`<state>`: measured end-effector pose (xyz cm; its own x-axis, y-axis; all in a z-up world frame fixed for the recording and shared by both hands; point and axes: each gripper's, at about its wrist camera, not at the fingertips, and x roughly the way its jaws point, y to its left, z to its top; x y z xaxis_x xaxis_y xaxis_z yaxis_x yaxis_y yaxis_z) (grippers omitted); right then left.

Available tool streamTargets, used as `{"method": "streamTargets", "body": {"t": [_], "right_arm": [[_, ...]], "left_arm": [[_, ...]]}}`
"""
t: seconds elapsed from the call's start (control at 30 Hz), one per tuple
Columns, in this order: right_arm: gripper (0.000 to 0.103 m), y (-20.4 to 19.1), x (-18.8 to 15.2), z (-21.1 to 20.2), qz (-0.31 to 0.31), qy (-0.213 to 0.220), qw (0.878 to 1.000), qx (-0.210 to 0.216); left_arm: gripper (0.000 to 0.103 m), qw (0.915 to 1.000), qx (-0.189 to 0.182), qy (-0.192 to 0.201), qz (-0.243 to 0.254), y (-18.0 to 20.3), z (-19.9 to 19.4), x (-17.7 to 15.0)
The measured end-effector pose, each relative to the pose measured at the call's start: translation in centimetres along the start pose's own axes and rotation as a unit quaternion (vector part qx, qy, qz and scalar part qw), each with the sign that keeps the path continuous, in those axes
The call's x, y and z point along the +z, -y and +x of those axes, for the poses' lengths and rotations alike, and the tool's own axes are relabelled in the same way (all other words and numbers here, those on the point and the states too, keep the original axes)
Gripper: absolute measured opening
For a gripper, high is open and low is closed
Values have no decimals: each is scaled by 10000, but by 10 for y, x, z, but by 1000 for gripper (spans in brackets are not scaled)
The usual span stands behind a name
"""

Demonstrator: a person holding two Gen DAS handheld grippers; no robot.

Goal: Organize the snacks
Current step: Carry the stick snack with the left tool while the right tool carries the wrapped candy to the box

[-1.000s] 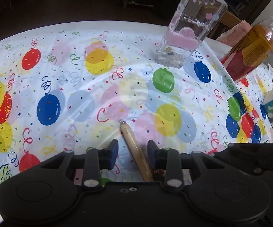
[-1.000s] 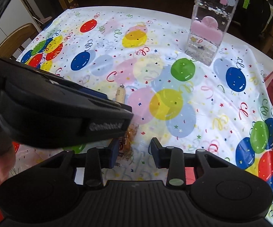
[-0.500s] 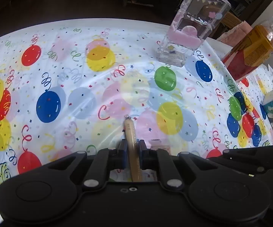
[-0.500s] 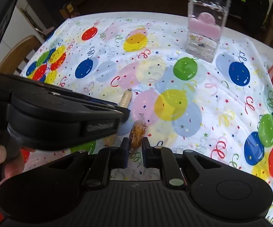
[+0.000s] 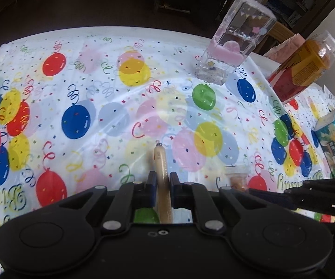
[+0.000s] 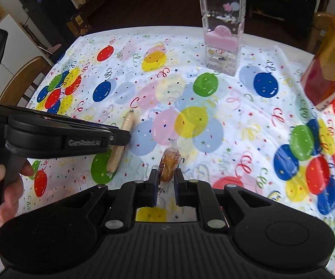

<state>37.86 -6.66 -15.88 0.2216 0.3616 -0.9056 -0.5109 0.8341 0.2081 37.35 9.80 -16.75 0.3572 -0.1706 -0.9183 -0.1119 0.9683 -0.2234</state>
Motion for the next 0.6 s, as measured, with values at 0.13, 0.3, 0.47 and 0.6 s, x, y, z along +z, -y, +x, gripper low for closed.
{"method": "streamTargets", "body": {"t": [0.13, 0.3, 0.47, 0.6], "right_arm": [[13, -2, -8, -19, 24, 73, 10000, -55], [13, -7, -19, -45, 31, 153, 9997, -173], [13, -13, -32, -72, 69, 266, 9993, -258], [13, -19, -45, -95, 121, 337, 9988, -321]], "left_arm": [[9, 9999, -29, 94, 21, -1, -19, -5], [9, 9997, -37, 217, 75, 0, -44, -12], [9, 9992, -90, 351, 194, 7, -71, -24], [9, 9985, -178, 407, 317, 14, -91, -38]]}}
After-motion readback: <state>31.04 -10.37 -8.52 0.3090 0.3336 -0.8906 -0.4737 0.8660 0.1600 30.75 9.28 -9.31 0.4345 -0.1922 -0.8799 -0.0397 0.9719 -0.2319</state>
